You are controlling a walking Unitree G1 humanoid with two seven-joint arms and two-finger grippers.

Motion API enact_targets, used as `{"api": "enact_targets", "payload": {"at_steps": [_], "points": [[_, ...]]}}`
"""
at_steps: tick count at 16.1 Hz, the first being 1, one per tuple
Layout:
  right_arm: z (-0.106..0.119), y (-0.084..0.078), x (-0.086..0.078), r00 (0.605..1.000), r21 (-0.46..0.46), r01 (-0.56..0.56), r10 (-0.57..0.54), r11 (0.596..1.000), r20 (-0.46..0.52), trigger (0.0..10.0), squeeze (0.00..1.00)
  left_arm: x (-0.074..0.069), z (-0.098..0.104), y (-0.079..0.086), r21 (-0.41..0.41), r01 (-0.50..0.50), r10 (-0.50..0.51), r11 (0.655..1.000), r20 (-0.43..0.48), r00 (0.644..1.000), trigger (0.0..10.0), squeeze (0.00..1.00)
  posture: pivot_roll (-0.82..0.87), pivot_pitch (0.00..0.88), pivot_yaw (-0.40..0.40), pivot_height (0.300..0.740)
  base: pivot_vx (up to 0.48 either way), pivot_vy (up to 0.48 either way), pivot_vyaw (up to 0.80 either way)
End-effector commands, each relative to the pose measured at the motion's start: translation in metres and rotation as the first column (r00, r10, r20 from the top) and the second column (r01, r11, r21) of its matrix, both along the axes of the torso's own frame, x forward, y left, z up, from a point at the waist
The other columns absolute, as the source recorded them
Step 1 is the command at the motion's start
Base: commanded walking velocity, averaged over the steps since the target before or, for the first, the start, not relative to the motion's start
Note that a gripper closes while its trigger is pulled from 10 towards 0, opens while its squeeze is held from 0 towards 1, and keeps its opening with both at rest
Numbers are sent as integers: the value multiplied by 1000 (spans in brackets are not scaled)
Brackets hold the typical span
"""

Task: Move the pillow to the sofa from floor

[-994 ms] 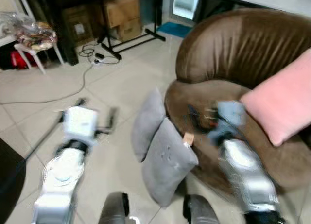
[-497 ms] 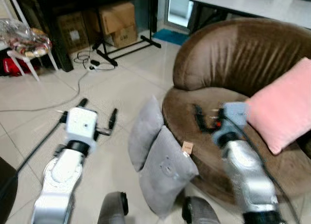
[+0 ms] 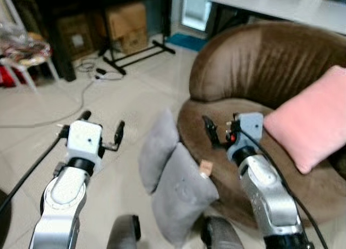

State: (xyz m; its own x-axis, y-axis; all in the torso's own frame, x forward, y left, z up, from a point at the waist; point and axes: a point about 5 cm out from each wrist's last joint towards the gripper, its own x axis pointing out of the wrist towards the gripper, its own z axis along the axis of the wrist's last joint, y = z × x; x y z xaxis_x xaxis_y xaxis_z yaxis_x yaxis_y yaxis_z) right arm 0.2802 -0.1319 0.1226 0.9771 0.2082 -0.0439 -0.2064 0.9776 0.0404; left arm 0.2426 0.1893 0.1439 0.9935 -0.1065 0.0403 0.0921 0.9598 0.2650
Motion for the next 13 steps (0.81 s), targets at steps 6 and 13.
{"api": "enact_targets", "payload": {"at_steps": [6,13], "points": [[0,-6,3,1000,-9,14,-14,1000,-6,10000,0,0,-1,-3,7,4,-4,1000,0,1000,10000,471,-34,0,-26,605,212,0,267],[-3,-6,2,1000,18,15,-15,1000,-22,10000,0,1,-2,-2,33,3,-3,999,-2,1000,10000,455,-44,0,-12,565,0,0,0]]}}
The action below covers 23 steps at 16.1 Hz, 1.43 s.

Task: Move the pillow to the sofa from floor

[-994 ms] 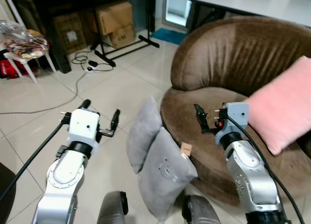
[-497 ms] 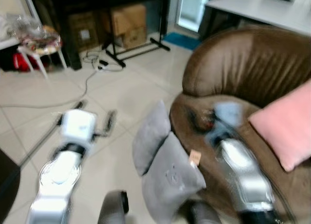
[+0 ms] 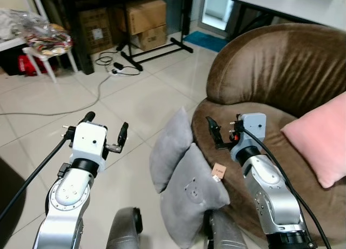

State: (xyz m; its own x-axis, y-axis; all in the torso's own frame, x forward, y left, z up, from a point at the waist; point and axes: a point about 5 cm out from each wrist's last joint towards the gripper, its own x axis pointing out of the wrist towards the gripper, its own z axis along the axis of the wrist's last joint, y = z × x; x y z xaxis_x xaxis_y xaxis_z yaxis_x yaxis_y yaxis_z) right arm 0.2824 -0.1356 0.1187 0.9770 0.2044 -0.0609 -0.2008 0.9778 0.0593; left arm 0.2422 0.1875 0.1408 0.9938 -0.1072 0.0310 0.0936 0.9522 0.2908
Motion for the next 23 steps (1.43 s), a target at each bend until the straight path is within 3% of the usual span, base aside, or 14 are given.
{"api": "enact_targets", "payload": {"at_steps": [1,6,11,12,13,16,18,20,23], "points": [[1,-3,-1,1000,2,11,-11,1000,-2,10000,0,3,1,-1,7,6,-6,1000,3,1000,10000,459,-48,0,-9,555,0,0,0],[0,-2,0,1000,-2,-6,6,1000,-17,10000,0,4,-1,-2,12,14,-14,1000,-4,1000,10000,455,-52,0,-9,505,0,0,0],[-5,0,2,996,29,-54,56,998,-65,10000,0,2,-6,0,24,3,-2,1000,-22,1000,10000,455,-51,0,-24,505,0,0,0],[-5,0,3,995,42,-67,69,997,-66,10000,929,1,-8,0,24,-1,2,1000,-24,1000,10000,447,-52,0,-31,505,0,0,0],[-4,0,3,994,83,-88,93,993,-62,10000,1000,1,-9,-1,25,-5,6,1000,-27,1000,10000,455,-56,0,-35,505,0,0,0],[-5,-7,7,993,42,-80,83,996,-84,10000,1000,0,-12,-2,38,3,-2,999,-31,1000,10000,455,-66,0,-55,505,0,0,0],[-11,-10,17,983,-9,-104,101,995,-152,10000,1000,0,-14,-1,45,25,-23,999,-49,999,10000,463,-80,0,-54,505,0,0,0],[-17,-6,22,974,-22,-129,123,991,-190,10000,1000,-3,-17,-1,39,59,-56,997,-76,995,10000,467,-83,0,-53,505,0,0,0],[-44,10,41,929,-15,-148,133,989,-346,10000,1000,-3,-26,-3,32,153,-147,988,-158,977,10000,475,-55,3,-51,505,0,0,0]]}}
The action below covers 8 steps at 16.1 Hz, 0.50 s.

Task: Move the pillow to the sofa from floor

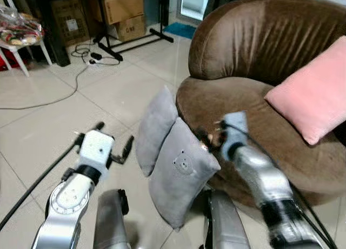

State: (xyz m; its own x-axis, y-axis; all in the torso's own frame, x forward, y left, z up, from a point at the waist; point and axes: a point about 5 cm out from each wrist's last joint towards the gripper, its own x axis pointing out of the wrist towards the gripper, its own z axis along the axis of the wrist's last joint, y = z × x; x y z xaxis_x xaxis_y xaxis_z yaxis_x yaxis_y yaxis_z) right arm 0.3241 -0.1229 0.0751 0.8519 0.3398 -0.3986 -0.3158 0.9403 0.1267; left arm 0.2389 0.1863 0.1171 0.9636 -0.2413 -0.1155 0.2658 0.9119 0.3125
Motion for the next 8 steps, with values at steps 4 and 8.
{"api": "enact_targets", "payload": {"at_steps": [4,8], "points": [[-25,19,8,997,-58,-10,6,998,-82,10000,1000,-5,-1,-5,14,114,-112,993,-71,991,10000,471,-5,89,-52,505,0,0,0],[-25,28,17,997,-114,59,-64,992,-43,10000,1000,-25,-1,-2,9,146,-144,989,-126,982,10000,475,27,174,-59,505,0,0,0]]}}
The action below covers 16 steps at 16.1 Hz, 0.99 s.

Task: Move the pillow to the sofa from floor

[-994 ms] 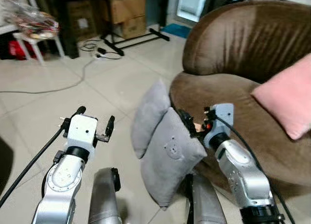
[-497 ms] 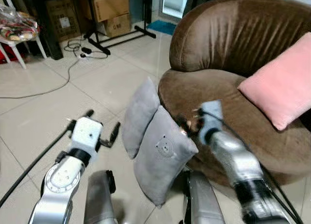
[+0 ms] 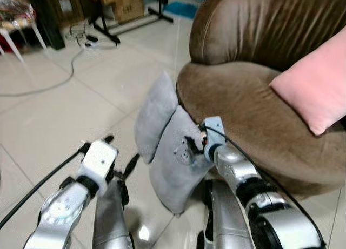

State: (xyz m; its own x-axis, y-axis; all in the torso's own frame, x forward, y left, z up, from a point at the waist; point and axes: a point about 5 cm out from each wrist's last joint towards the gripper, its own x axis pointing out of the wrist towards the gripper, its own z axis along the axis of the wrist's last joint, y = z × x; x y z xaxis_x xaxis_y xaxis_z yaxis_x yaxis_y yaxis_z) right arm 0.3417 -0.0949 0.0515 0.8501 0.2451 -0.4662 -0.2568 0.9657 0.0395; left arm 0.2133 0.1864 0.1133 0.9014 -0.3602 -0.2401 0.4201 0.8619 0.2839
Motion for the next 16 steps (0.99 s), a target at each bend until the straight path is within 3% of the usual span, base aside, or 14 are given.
{"api": "enact_targets", "payload": {"at_steps": [1,4,6,7,9,11,12,16], "points": [[0,0,1,1000,-10,22,-22,1000,15,10000,1000,-7,3,-1,3,18,-18,1000,-13,1000,10000,478,35,198,-61,505,0,0,0],[-6,-3,0,998,-91,55,-54,994,22,10000,1000,-29,5,-8,-98,88,-98,991,-97,990,10000,490,50,236,-74,505,0,0,0],[-11,-3,-3,999,-94,54,-55,994,-1,10000,965,-40,9,-15,-152,152,-172,977,-126,977,10000,482,57,248,-78,505,0,0,0],[-15,-3,-6,998,-77,63,-65,995,-24,10000,0,-47,10,-19,-172,188,-213,967,-142,967,10000,475,63,254,-80,505,0,0,0],[-19,-3,-9,995,-51,86,-89,995,-55,10000,0,-52,11,-19,-177,186,-214,966,-158,964,10000,475,67,261,-83,505,0,0,0],[-22,-2,-11,991,-44,101,-105,994,-88,4588,0,-54,11,-16,-175,179,-210,968,-180,961,10000,475,69,269,-83,505,0,0,0],[-24,-2,-12,992,-76,83,-90,994,-86,0,0,-55,11,-14,-172,178,-209,969,-189,959,10000,475,69,272,-82,505,0,0,0],[-24,-8,-11,992,-129,96,-106,987,-73,0,0,-55,12,-11,-157,164,-194,974,-198,961,10000,478,73,275,-76,505,0,0,0]]}}
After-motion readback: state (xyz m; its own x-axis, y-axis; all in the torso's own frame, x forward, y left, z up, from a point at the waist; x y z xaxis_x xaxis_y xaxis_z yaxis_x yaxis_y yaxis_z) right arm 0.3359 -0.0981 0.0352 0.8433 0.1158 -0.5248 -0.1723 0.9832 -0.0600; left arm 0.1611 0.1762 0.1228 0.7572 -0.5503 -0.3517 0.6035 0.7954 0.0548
